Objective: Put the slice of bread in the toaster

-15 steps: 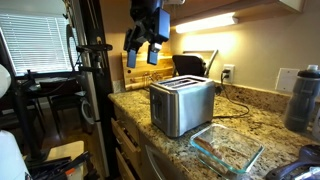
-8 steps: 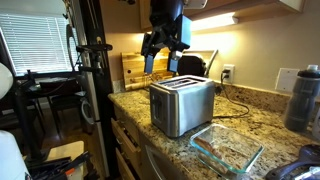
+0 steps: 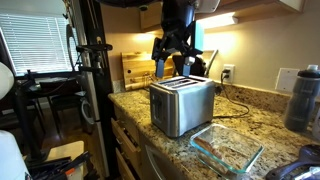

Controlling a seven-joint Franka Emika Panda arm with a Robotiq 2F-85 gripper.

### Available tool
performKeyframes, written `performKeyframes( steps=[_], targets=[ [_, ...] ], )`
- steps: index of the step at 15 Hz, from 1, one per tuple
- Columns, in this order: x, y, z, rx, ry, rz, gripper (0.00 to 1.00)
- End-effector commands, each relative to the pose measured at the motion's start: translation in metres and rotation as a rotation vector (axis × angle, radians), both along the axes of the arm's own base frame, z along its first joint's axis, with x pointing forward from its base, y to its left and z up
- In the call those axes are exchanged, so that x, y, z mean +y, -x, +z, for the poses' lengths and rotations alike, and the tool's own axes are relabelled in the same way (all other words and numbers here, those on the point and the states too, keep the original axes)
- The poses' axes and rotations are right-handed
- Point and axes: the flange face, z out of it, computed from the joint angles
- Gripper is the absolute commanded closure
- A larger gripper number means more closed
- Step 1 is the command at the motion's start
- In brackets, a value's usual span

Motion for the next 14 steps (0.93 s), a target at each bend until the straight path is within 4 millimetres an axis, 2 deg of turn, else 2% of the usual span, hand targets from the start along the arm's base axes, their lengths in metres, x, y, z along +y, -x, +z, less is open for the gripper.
performKeyframes(
  steps=[1,9,14],
  targets=[
    [-0.003,0.004,0.006,-0.060,0.014,-0.032,0.00],
    [0.016,0.029,0.043,-0.217,0.035,-0.070,0.00],
    [0.016,0.041,0.044,-0.248,0.057,-0.129,0.00]
  ],
)
